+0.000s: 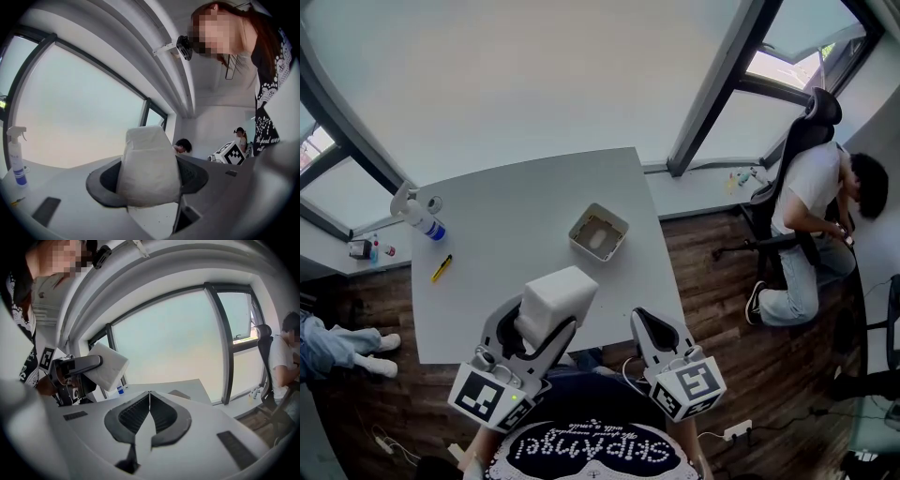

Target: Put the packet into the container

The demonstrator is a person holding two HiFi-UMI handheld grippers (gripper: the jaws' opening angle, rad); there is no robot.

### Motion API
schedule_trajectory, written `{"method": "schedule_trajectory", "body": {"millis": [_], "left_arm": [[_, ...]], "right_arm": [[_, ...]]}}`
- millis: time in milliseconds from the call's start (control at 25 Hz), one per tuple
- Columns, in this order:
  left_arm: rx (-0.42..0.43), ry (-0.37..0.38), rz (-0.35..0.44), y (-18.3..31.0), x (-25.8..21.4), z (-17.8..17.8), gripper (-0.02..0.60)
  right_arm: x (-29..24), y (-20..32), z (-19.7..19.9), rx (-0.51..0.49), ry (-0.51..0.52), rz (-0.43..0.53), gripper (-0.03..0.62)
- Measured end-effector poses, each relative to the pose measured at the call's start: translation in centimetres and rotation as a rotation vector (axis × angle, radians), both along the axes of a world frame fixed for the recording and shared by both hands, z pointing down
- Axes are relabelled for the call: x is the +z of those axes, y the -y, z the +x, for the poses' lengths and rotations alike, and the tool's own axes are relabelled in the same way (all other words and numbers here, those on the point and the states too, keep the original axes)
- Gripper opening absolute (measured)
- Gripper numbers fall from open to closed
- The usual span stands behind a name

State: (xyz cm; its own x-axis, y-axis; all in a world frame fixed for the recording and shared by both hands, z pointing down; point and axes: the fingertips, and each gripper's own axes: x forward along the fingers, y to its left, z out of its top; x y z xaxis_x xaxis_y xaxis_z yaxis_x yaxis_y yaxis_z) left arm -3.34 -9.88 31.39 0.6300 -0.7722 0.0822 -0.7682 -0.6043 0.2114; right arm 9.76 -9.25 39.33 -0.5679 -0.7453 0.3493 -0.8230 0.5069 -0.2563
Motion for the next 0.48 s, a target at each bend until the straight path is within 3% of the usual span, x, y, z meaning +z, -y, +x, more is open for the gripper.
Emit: {"method": "schedule_trajectory", "body": {"millis": [480], "left_arm": [[-0.016,-0.002,0.018,-0.08,-0.37,-0.36,0.276]], "right_arm": [[-0.16,0.41,-0.16,-0.009,0.001,0.007,0.015]]}}
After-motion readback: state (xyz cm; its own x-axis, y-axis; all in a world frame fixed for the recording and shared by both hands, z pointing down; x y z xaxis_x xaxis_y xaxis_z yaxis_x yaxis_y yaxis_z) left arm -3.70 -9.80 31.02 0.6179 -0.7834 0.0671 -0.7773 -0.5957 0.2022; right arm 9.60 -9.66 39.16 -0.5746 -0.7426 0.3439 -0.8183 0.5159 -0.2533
